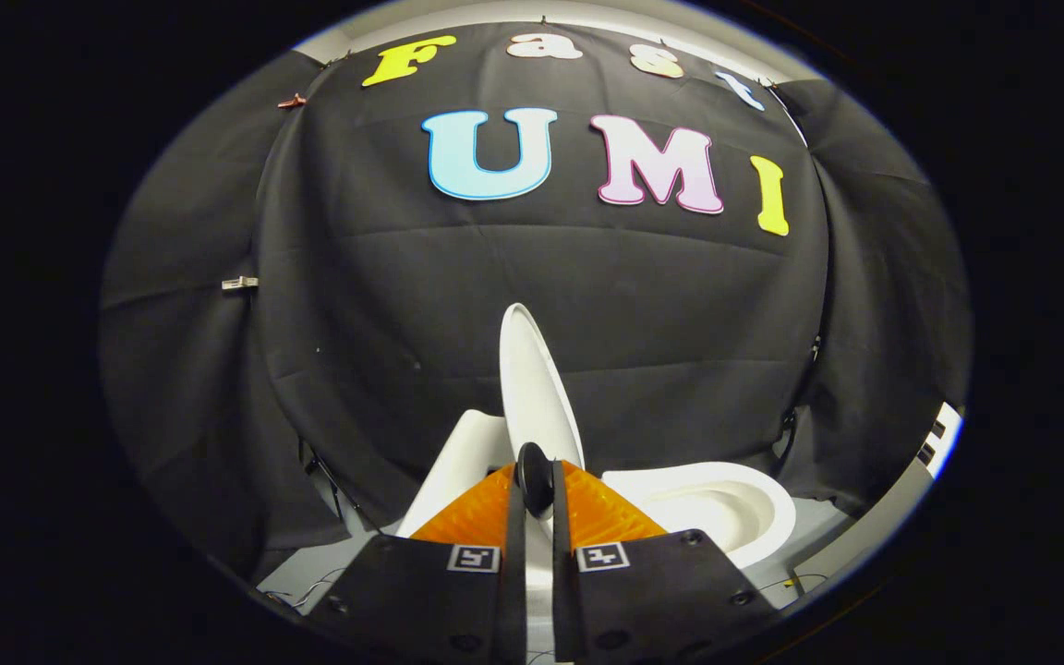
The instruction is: Open the toilet lid.
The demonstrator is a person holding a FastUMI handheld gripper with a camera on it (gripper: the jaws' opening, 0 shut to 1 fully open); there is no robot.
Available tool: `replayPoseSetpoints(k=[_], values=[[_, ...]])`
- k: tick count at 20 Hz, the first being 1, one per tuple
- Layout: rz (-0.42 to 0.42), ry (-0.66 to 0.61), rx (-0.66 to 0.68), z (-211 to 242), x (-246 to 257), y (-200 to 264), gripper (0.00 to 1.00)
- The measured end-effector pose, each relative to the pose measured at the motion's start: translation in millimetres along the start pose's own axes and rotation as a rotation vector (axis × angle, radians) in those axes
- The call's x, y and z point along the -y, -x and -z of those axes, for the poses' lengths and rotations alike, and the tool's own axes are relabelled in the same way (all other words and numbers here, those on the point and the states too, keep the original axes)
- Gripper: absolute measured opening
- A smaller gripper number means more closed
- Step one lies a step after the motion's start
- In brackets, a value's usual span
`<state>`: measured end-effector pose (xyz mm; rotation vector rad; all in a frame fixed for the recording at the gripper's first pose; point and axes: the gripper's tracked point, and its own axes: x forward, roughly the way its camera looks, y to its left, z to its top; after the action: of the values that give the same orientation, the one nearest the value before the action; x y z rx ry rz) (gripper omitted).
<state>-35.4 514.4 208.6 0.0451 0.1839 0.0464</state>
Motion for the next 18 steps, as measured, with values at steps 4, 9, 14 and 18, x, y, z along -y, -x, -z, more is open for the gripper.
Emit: replayPoseSetpoints(k=[4,9,14,18], values=[[-0.057,0.016,0.004,-1,-9,4,0.8],[-0.048,0.031,0.002,6,-1,3,0.98],[-0.059,0.029,0.003,1,8,5,0.99],[-0.084,0.012,-0.015,-2,10,13,1.0]])
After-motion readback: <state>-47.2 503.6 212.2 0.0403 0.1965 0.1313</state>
